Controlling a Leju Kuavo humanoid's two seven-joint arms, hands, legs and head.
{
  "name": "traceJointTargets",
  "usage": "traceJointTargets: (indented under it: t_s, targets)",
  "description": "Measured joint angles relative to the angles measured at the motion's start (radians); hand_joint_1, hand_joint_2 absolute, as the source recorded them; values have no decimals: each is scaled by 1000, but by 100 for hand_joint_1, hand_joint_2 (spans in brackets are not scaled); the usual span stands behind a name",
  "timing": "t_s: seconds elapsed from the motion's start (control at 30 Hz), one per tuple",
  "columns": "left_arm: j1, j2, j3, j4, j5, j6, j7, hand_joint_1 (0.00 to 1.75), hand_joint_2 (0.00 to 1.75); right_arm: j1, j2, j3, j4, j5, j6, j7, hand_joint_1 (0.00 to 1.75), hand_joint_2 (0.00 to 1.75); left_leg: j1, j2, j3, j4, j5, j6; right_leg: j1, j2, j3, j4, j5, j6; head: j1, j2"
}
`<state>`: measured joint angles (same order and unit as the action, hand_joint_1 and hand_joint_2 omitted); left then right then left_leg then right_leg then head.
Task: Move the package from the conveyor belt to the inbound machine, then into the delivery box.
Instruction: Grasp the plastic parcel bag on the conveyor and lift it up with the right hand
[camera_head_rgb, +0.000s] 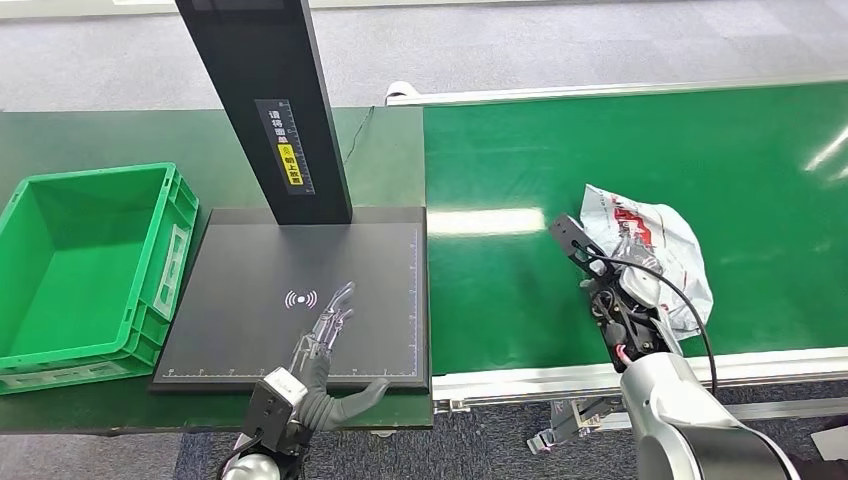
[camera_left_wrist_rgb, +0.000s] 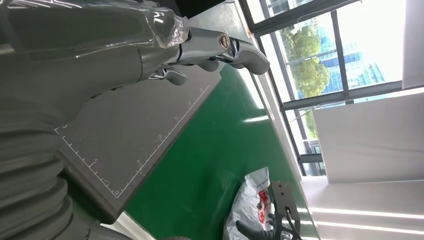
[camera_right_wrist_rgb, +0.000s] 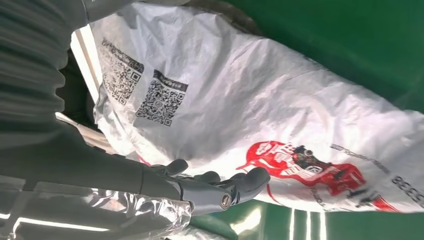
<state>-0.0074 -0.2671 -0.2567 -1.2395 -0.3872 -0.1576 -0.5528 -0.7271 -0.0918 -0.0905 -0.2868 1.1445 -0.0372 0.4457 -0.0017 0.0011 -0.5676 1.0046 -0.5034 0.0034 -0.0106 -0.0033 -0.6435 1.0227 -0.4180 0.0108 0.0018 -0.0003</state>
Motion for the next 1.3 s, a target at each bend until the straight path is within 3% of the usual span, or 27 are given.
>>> traceJointTargets:
  t_s: [0.6, 0.63, 0.67, 0.77, 0.8, 1.3]
  targets:
    - [1, 0, 0, -6, 2, 8, 6, 0, 175, 4, -14, -46, 20, 106, 188, 116, 0, 175, 0, 0, 0, 0, 0, 0, 0, 0, 0, 0, 0, 0, 0, 0]
    - [1, 0, 0, -6, 2, 7, 6, 0, 175, 6, -17, -51, 21, 110, 195, 122, 5, 175, 0, 0, 0, 0, 0, 0, 0, 0, 0, 0, 0, 0, 0, 0]
    - [1, 0, 0, -6, 2, 7, 6, 0, 175, 8, -19, -55, 22, 114, 200, 128, 26, 175, 0, 0, 0, 0, 0, 0, 0, -1, 0, 0, 0, 0, 0, 0]
    - [1, 0, -1, -6, 3, 6, 6, 0, 175, 14, -25, -68, 24, 121, 213, 135, 152, 175, 0, 0, 0, 0, 0, 0, 0, -1, 0, 0, 0, 0, 0, 0]
    - [1, 0, -1, -6, 3, 5, 6, 0, 175, 16, -26, -71, 25, 123, 216, 135, 175, 175, 0, 0, 0, 0, 0, 0, 0, -1, 0, 0, 0, 0, 0, 0]
    - [1, 2, -1, -6, 4, 5, 6, 0, 175, 23, -24, -107, 25, 159, 146, 80, 175, 175, 0, 0, 0, 0, 0, 0, 0, -1, 0, 0, 0, 0, 0, 0]
